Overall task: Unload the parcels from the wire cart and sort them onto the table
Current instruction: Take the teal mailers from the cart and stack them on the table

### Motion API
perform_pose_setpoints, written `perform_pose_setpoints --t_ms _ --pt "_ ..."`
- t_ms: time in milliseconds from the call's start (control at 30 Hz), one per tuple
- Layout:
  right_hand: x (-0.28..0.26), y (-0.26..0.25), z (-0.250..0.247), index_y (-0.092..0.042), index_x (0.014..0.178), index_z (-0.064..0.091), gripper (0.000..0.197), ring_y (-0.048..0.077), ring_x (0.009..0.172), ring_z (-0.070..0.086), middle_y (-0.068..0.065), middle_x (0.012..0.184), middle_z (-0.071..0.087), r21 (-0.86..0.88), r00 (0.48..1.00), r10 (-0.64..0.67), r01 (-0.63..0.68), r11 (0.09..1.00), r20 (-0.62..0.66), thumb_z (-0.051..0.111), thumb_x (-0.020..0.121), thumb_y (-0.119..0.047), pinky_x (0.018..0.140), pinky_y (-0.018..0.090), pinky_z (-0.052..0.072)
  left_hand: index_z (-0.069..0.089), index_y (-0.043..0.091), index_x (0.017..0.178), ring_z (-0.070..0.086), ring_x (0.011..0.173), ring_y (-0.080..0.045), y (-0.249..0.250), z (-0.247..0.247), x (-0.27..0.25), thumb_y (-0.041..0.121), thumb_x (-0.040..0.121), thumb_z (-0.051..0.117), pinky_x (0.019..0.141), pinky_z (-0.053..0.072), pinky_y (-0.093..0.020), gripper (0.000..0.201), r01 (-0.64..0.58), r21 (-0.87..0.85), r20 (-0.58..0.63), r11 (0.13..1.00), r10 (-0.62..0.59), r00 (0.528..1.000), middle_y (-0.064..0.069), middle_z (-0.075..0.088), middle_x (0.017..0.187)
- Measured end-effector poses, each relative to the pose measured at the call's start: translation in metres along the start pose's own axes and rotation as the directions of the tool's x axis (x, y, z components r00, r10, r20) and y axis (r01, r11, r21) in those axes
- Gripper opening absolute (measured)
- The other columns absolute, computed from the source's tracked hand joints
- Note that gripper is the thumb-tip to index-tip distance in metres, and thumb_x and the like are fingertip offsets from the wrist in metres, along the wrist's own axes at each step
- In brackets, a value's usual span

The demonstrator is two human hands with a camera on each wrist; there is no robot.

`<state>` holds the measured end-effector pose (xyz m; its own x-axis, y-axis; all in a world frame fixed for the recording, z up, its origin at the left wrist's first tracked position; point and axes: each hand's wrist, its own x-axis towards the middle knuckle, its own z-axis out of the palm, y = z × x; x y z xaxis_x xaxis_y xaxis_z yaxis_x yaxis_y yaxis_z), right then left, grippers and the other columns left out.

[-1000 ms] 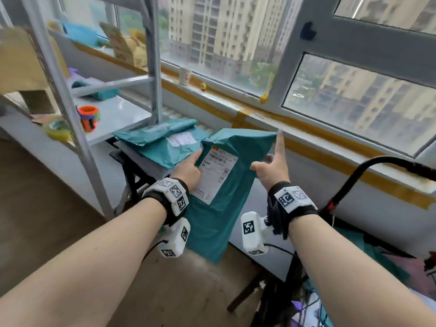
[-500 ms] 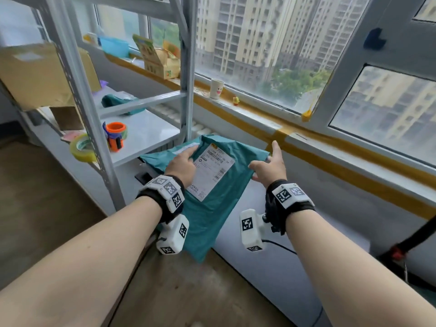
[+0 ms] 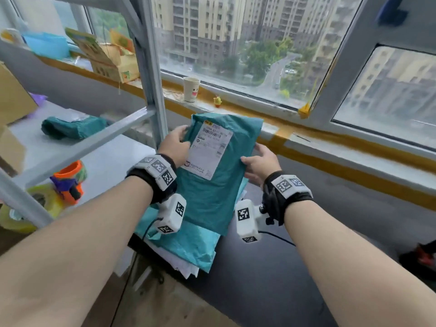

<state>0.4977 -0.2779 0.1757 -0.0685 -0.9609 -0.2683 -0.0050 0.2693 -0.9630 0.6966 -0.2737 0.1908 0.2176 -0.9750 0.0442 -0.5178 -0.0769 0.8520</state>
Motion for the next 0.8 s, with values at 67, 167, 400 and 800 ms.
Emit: perform_pose_setpoints --t_ms 67,167,400,800 --pt "0.014 -0.002 0.004 -0.017 0.133 0.048 0.049 0.025 0.091 0.064 0.013 0.115 0.064 0.026 0.997 -0.005 0.007 1.000 -0.080 0.051 0.090 0.008 0.067 0.034 0.056 0.049 0.020 0.134 0.057 0.111 -0.024 -0.001 -0.001 0.021 0.010 0.091 0.051 0.093 0.046 -0.031 0.044 0.001 0.074 0.016 0.997 -0.002 1.000 -0.006 0.060 0.124" --pt "0.027 0.013 0.013 -0.014 0.094 0.060 0.026 0.024 0.083 0.063 0.011 0.101 0.065 -0.047 0.983 0.095 -0.103 0.994 -0.155 0.048 0.090 0.009 0.071 0.041 0.056 0.057 0.014 0.127 0.058 0.112 -0.026 -0.013 0.003 0.046 0.008 0.089 0.054 0.095 0.046 -0.032 0.038 0.014 0.184 0.138 0.983 -0.039 0.990 -0.009 0.062 0.124" --pt "0.047 0.090 0.022 -0.015 0.094 0.068 0.022 0.034 0.101 0.066 0.013 0.105 0.069 -0.398 0.932 0.266 -0.347 0.849 -0.246 0.056 0.081 -0.001 0.088 0.047 0.055 0.060 0.013 0.123 0.063 0.106 -0.027 -0.076 0.022 0.059 0.003 0.086 0.053 0.087 0.053 -0.031 0.039 -0.062 0.508 0.507 0.859 -0.240 0.828 -0.012 0.065 0.116" --pt "0.028 0.101 0.044 -0.016 0.140 0.035 0.080 0.029 0.087 0.070 0.009 0.117 0.062 -0.446 0.837 0.458 -0.547 0.708 -0.300 0.078 0.072 -0.012 0.084 0.044 0.056 0.037 0.016 0.139 0.053 0.056 -0.019 -0.104 0.034 0.066 0.004 0.081 0.056 0.046 0.043 -0.022 0.062 0.132 0.289 0.603 0.948 -0.288 0.744 -0.017 0.061 0.094"
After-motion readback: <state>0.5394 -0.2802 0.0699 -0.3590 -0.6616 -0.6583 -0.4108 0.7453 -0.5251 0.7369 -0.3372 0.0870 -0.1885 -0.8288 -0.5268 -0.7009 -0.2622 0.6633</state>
